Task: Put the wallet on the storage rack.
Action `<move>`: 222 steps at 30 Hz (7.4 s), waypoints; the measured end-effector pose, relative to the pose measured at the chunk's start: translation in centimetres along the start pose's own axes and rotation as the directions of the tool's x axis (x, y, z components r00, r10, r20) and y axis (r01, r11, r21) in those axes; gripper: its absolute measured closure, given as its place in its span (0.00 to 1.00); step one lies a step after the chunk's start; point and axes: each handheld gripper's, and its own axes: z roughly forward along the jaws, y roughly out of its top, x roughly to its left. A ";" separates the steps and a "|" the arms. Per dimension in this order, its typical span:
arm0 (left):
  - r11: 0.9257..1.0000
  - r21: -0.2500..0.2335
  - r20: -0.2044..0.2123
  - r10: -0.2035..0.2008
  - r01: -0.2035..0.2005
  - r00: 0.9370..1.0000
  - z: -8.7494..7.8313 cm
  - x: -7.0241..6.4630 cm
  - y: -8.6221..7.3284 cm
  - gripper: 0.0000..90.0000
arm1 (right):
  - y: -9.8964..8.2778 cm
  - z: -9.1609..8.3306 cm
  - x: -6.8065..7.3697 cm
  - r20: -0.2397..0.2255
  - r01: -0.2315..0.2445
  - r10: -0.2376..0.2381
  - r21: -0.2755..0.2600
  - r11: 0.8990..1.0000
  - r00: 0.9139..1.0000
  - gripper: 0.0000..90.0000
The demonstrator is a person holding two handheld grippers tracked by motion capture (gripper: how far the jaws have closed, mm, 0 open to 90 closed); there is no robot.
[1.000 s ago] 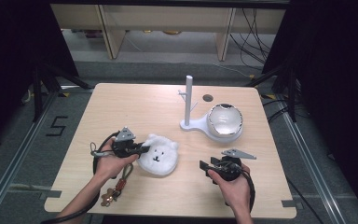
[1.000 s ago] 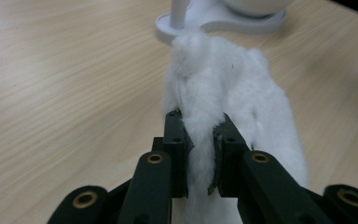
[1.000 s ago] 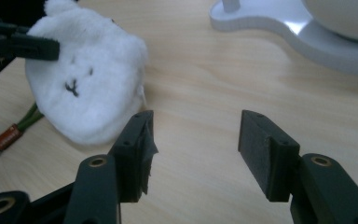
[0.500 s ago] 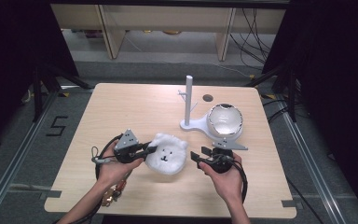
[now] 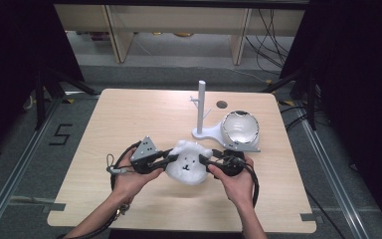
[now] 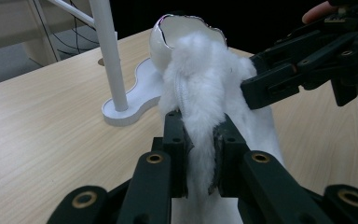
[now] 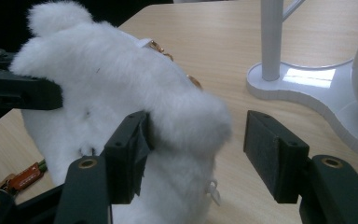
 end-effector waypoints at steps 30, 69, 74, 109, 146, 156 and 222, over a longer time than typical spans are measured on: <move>0.990 -0.137 -0.073 0.034 -0.044 0.997 -0.6 0.2 1.6 0.50 | 0.3 -2.3 -0.1 0.042 0.105 -0.099 -0.188 0.977 0.994 0.91; 0.999 -0.047 -0.199 0.000 -0.009 0.980 -6.2 2.9 -2.5 0.41 | 1.2 -5.5 -2.1 0.146 0.112 -0.084 -0.195 0.974 0.986 0.91; 0.999 -0.047 -0.207 -0.016 0.007 0.978 -6.8 3.1 -3.0 0.41 | 1.4 -5.9 -2.5 0.157 0.121 -0.091 -0.195 0.973 0.983 0.91; 0.996 -0.024 -0.238 -0.084 0.081 0.968 -9.0 4.1 -6.1 0.39 | 3.0 -8.3 -4.4 0.221 0.119 -0.072 -0.208 0.971 0.973 0.92; 0.998 0.002 -0.262 -0.064 0.067 0.963 -9.8 4.6 -6.8 0.38 | 5.9 -8.0 -8.1 0.331 0.159 -0.102 -0.151 0.976 0.938 0.92; 0.995 -0.003 -0.257 -0.098 0.100 0.961 -9.7 4.5 -7.1 0.38 | 6.6 -7.2 -9.3 0.357 0.174 -0.118 -0.128 0.976 0.926 0.92; 0.996 0.022 -0.251 -0.081 0.089 0.965 -9.3 4.5 -7.3 0.38 | 6.3 -3.3 -12.6 0.509 0.152 -0.115 -0.032 0.988 0.853 0.52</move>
